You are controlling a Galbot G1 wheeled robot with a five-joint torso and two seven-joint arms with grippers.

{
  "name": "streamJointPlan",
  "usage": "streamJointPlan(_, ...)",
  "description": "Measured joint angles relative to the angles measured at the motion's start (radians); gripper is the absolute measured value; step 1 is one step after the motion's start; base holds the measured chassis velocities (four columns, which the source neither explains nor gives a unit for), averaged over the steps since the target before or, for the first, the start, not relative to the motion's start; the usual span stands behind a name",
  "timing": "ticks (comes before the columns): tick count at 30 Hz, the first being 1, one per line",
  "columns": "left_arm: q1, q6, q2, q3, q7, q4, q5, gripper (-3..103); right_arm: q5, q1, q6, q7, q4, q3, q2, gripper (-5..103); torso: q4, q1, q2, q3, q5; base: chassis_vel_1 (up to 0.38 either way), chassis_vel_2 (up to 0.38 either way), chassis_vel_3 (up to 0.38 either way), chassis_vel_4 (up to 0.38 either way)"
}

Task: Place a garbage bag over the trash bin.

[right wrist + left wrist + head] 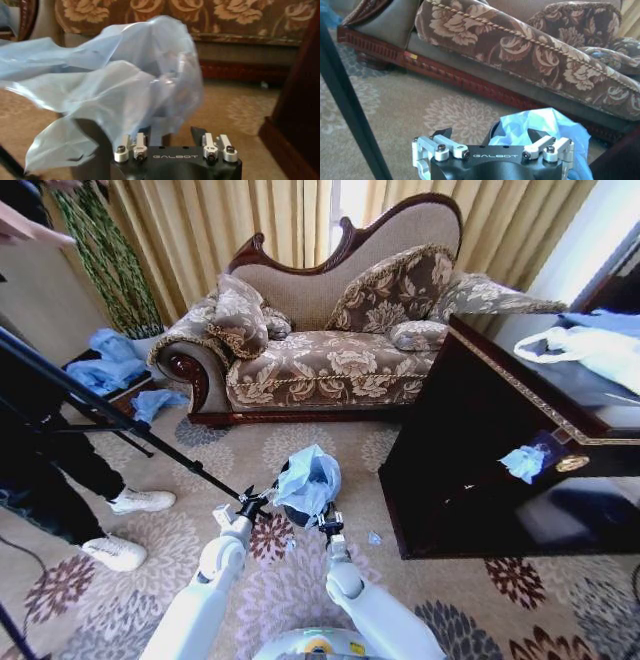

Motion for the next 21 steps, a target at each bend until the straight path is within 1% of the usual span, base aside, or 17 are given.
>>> streamJointPlan(1,-0.002,0.0,0.0,0.001,0.002,-0.001,0.0,100,0.0,-0.002,0.0,0.001,0.004,0.005,-0.008,58,0.0,0.0,0.0,0.0,-0.0002,0.0,0.0,0.0,0.0)
streamJointPlan(4,-0.008,0.0,0.001,0.006,0.008,-0.003,0.0,100,-0.006,-0.007,0.002,0.0,0.006,0.019,-0.03,74,-0.0001,0.0,0.0,0.0,-0.0001,0.0,0.0,0.0,0.0)
streamJointPlan(5,-0.008,0.0,0.001,0.006,0.008,-0.003,0.0,100,-0.006,-0.007,0.002,0.0,0.006,0.019,-0.03,74,-0.0001,0.0,0.0,0.0,-0.0001,0.0,0.0,0.0,0.0)
streamJointPlan(7,-0.017,0.001,0.004,0.011,0.009,-0.004,-0.001,100,-0.017,-0.013,0.008,-0.001,-0.004,0.029,-0.038,85,0.0002,0.0,0.0,0.0,0.0001,0.0,0.0,0.0,0.0)
streamJointPlan(8,-0.017,0.001,0.004,0.011,0.009,-0.004,-0.001,100,-0.017,-0.013,0.008,-0.001,-0.004,0.029,-0.038,85,0.0002,0.0,0.0,0.0,0.0001,0.0,0.0,0.0,0.0)
streamJointPlan(10,-0.028,0.01,0.006,0.013,0.009,-0.005,-0.002,100,-0.034,-0.029,0.014,-0.007,-0.007,0.043,-0.05,95,0.0,0.0,0.0,0.0,0.0,0.0,0.0,0.0,0.0)
streamJointPlan(11,-0.035,0.024,0.009,0.015,0.006,-0.009,-0.002,100,-0.043,-0.048,0.019,-0.013,-0.001,0.054,-0.062,99,-0.0001,0.0,0.0,0.0,-0.0001,0.0,0.0,0.0,0.0)
streamJointPlan(12,-0.039,0.041,0.013,0.018,0.001,-0.017,0.0,100,-0.046,-0.066,0.023,-0.02,0.01,0.063,-0.072,100,-0.0004,0.0,0.0,0.0,0.0,0.0,0.0,0.0,0.0)
streamJointPlan(13,-0.039,0.041,0.013,0.018,0.001,-0.017,0.0,100,-0.046,-0.066,0.023,-0.02,0.01,0.063,-0.072,100,-0.0004,0.0,0.0,0.0,0.0,0.0,0.0,0.0,0.0)
streamJointPlan(14,-0.04,0.055,0.016,0.021,0.0,-0.024,0.004,100,-0.048,-0.079,0.027,-0.026,0.018,0.072,-0.077,100,-0.0003,0.0,0.0,0.0,0.0,0.0,0.0,0.0,0.0)
streamJointPlan(15,-0.041,0.086,0.022,0.026,-0.004,-0.037,0.026,100,-0.053,-0.105,0.037,-0.04,0.037,0.094,-0.082,100,-0.0002,0.0,0.0,0.0,0.0,0.0,0.0,0.0,0.0)
streamJointPlan(16,-0.041,0.086,0.022,0.026,-0.004,-0.037,0.026,100,-0.053,-0.105,0.037,-0.04,0.037,0.094,-0.082,100,-0.0002,0.0,0.0,0.0,0.0,0.0,0.0,0.0,0.0)
streamJointPlan(18,-0.045,0.132,0.03,0.033,-0.005,-0.049,0.083,100,-0.055,-0.142,0.055,-0.065,0.077,0.124,-0.086,100,-0.0002,0.0,0.0,0.0,0.0,0.0,0.0,0.0,0.0)
streamJointPlan(19,-0.055,0.173,0.035,0.04,-0.001,-0.056,0.124,100,-0.055,-0.164,0.065,-0.082,0.108,0.142,-0.087,100,0.0,0.0,0.0,0.0,0.0,0.0,0.0,0.0,0.0)
streamJointPlan(20,-0.055,0.173,0.035,0.04,-0.001,-0.056,0.124,100,-0.055,-0.164,0.065,-0.082,0.108,0.142,-0.087,100,0.0,0.0,0.0,0.0,0.0,0.0,0.0,0.0,0.0)
streamJointPlan(21,-0.069,0.207,0.038,0.048,-0.001,-0.06,0.155,100,-0.056,-0.178,0.073,-0.093,0.129,0.157,-0.087,100,0.0002,0.0,0.0,0.0,0.0,0.0,0.0,0.0,0.0)
